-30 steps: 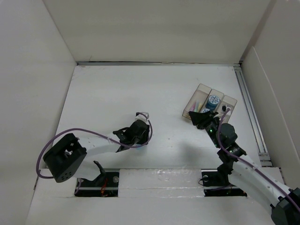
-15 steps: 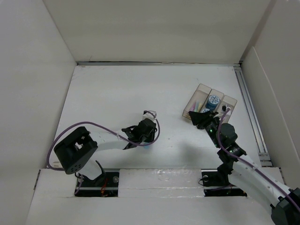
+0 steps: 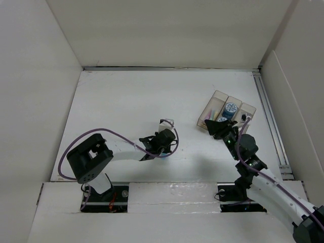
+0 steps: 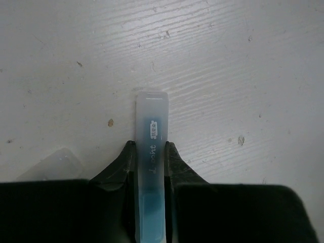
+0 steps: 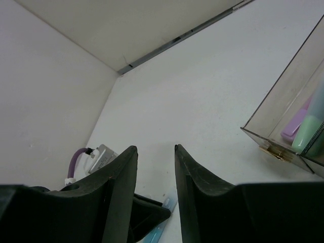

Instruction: Organize the desk

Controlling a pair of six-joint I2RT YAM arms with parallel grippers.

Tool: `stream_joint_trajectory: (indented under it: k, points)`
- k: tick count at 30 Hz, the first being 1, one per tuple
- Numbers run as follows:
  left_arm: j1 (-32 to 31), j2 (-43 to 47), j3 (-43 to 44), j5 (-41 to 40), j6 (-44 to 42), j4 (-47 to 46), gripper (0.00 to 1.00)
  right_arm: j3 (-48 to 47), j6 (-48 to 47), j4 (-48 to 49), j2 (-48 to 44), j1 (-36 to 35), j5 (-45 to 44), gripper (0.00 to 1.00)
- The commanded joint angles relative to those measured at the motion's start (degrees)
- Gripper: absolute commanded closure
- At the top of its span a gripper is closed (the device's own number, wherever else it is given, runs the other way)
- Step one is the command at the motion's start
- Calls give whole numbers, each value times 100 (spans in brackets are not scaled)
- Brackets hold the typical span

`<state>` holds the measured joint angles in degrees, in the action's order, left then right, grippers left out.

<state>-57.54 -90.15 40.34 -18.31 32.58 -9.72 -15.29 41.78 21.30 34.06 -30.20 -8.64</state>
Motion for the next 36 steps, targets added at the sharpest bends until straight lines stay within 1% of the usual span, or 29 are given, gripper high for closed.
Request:
stream_joint_trajectory:
  k: [1, 4, 7, 14, 17, 18, 19, 20, 22, 23, 25, 26, 28, 29, 32, 36]
  points:
    - [15, 137, 105, -330, 64, 488, 100, -273, -109, 94, -154, -65, -67, 59]
    - [15, 296, 246, -340, -41, 471, 100, -255, -117, 85, -198, -65, -164, 59]
    - [15, 375, 580, -323, -208, 392, 100, -273, -126, 67, -251, -65, -155, 59]
    - [15, 147, 1519, -130, -480, 181, 100, -282, -135, -152, -514, -65, -269, 59]
    - [128, -29, 1897, -77, -682, 5, 100, -220, -82, -135, -637, -65, -384, 59]
    - [129, -151, 1977, -59, -743, -82, 100, -211, -82, -144, -707, -65, -375, 59]
    - [320, -239, 2082, 37, -770, -214, 100, -194, -82, -161, -717, -65, -375, 59]
    - [392, -318, 2318, 246, -831, -250, 100, -185, -65, -161, -734, -65, -384, 59]
    - [445, -608, 2583, 362, -928, -390, 100, -176, -38, -161, -743, -65, -419, 59]
    - [497, -714, 2880, 406, -1016, -417, 100, -202, -56, -187, -752, -65, -401, 59]
    - [498, -1082, 3216, 459, -1104, -400, 100, -203, -56, -240, -787, -65, -392, 59]
    - [498, -1188, 3583, 564, -1131, -382, 100, -176, -30, -223, -787, -65, -436, 59]
    - [498, -1566, 3884, 652, -1183, -408, 100, -176, -3, -223, -822, -65, -445, 59]
    - [498, -1672, 4172, 809, -1192, -434, 100, -185, -3, -240, -849, -65, -428, 59]
    - [498, -2120, 4700, 1100, -1149, -496, 100, -150, 41, -232, -919, -65, -428, 59]
    - [551, -2664, 5194, 1355, -1043, -663, 100, -150, 32, -267, -998, -65, -384, 59]
